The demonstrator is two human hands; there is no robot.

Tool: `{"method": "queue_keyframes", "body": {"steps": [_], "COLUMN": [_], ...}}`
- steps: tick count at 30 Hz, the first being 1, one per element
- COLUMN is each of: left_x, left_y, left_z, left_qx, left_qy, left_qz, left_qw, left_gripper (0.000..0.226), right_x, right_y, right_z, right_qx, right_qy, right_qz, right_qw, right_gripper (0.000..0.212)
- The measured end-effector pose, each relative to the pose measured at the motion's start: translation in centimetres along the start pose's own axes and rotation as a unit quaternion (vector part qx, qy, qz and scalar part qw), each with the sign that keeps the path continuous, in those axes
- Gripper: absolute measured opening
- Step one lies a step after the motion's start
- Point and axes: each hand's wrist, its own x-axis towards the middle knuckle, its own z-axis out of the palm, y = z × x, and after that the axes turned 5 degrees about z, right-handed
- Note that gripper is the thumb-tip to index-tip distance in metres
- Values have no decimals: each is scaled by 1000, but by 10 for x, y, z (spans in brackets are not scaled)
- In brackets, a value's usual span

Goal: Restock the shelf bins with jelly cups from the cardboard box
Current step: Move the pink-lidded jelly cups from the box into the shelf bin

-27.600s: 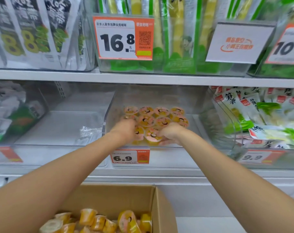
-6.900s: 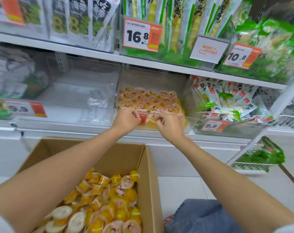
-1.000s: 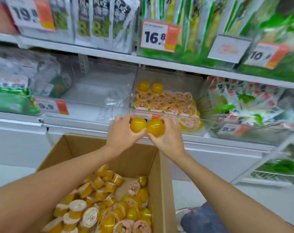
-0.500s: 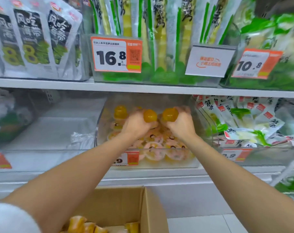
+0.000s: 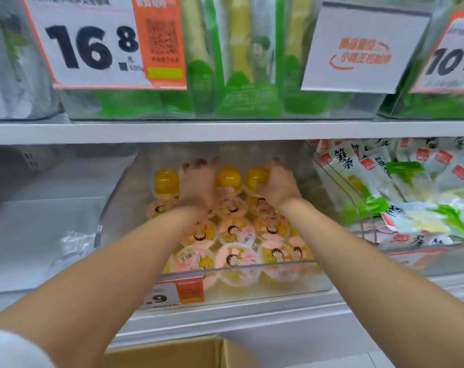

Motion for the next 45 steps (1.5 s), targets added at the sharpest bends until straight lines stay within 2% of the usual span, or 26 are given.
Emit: {"method": "queue_keyframes", "body": {"steps": [5, 8, 10, 13, 18, 22, 25, 27, 29, 32, 35, 38, 42, 45], "left_x": [-2, -11, -24, -51, -112, -161, -202, -229, -258, -306, -359, -409, -452, -470], "left_y": [1, 1, 7, 18, 25, 28, 22, 14, 0, -33, -68, -86, -93, -82], "left_z": [-2, -11, -23, -49, -98, -129, -134, -128, -110, -65, -14, 25, 60, 80], "left_qx": [44, 41, 4, -55, -143, -159, -133, -126, -129, -144, -150, -141, -190, -229], "left_qy": [-24, -47, -56, -65, -12, 19, 53, 46, -13, -187, -379, -518, -548, -569], "left_qz": [4, 23, -6, -55, -61, -62, -55, -64, -86, -152, -182, -191, -262, -239], "left_qw": [999, 998, 998, 995, 988, 985, 988, 989, 988, 960, 895, 822, 771, 753], "left_gripper": [57, 70, 76, 56, 15, 10, 12, 12, 9, 9, 5, 22, 39, 54], "right_x": [-5, -13, -24, -51, -120, -181, -225, -250, -272, -295, -310, -327, -346, -365], "right_y": [-2, -6, -12, -23, -45, -61, -65, -62, -53, -36, -20, -8, 16, 45], "right_z": [-3, -6, -10, -17, -26, -26, -12, 4, 31, 79, 126, 163, 211, 243], "right_qx": [-7, -33, -74, -88, -70, -26, 0, -19, -57, -133, -195, -238, -257, -252], "right_qy": [-18, -37, -39, -18, 15, 63, 28, -24, -113, -264, -408, -514, -578, -584], "right_qz": [-22, -16, -8, -35, -120, -160, -191, -202, -193, -152, -93, -40, -12, 25], "right_qw": [1000, 999, 996, 995, 990, 985, 981, 979, 973, 943, 887, 823, 775, 771], "right_gripper": [39, 46, 48, 41, 19, 5, 4, 4, 11, 26, 33, 13, 17, 35]}}
